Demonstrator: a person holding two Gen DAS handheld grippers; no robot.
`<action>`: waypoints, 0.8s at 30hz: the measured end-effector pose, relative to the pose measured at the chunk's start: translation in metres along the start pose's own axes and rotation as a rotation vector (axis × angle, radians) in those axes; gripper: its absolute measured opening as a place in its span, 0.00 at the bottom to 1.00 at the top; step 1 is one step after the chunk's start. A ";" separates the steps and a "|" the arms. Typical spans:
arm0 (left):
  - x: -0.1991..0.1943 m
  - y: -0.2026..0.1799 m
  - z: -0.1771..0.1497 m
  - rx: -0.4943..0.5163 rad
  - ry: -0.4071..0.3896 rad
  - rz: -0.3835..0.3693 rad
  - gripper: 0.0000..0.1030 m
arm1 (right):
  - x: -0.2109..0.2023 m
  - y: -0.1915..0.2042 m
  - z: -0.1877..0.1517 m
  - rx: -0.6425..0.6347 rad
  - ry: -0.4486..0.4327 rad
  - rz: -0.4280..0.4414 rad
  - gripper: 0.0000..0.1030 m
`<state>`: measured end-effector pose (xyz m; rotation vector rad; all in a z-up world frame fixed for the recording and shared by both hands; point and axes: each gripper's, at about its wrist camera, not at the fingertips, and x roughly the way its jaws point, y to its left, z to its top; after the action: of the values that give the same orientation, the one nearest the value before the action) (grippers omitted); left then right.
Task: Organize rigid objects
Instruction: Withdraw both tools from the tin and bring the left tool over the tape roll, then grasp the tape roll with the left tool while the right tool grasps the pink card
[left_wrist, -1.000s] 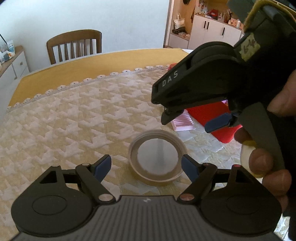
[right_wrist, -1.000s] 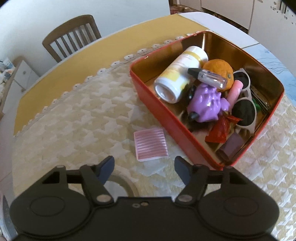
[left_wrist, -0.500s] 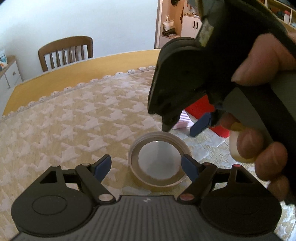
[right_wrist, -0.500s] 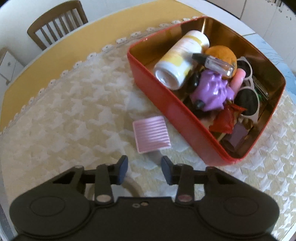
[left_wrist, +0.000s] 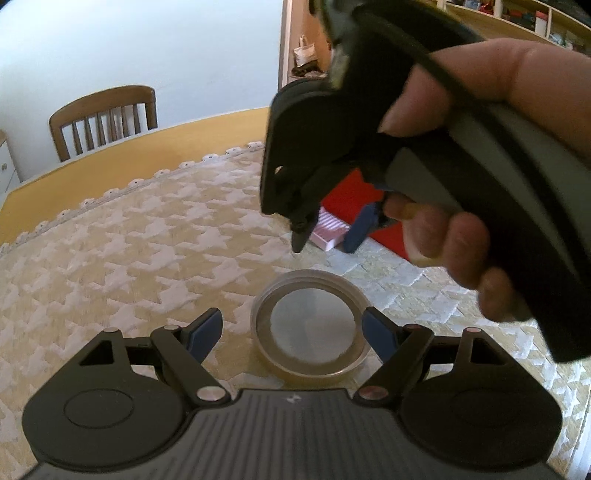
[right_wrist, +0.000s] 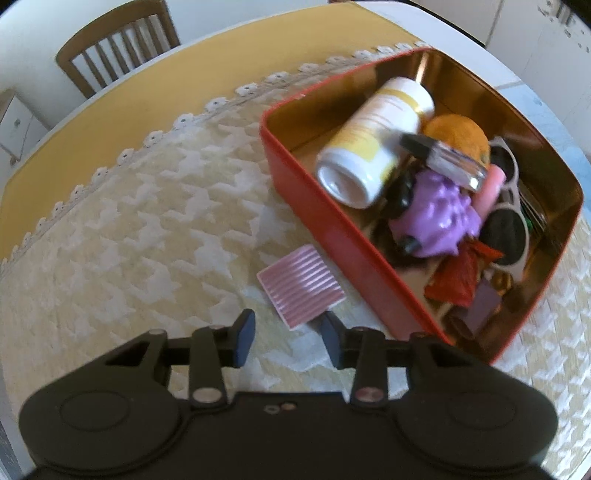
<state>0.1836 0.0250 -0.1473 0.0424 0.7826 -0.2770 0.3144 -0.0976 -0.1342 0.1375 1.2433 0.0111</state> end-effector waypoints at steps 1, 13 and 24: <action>-0.001 0.000 0.000 0.004 -0.002 -0.002 0.80 | 0.001 0.001 0.001 -0.014 -0.002 -0.005 0.35; 0.005 -0.016 -0.001 0.064 0.011 -0.015 0.81 | -0.003 0.004 -0.005 -0.119 -0.011 0.058 0.00; 0.023 -0.017 0.002 0.066 0.028 0.027 0.80 | -0.031 -0.018 -0.005 -0.188 -0.076 0.167 0.00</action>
<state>0.1956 0.0031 -0.1611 0.1195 0.7997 -0.2773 0.2981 -0.1171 -0.1085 0.0775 1.1457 0.2640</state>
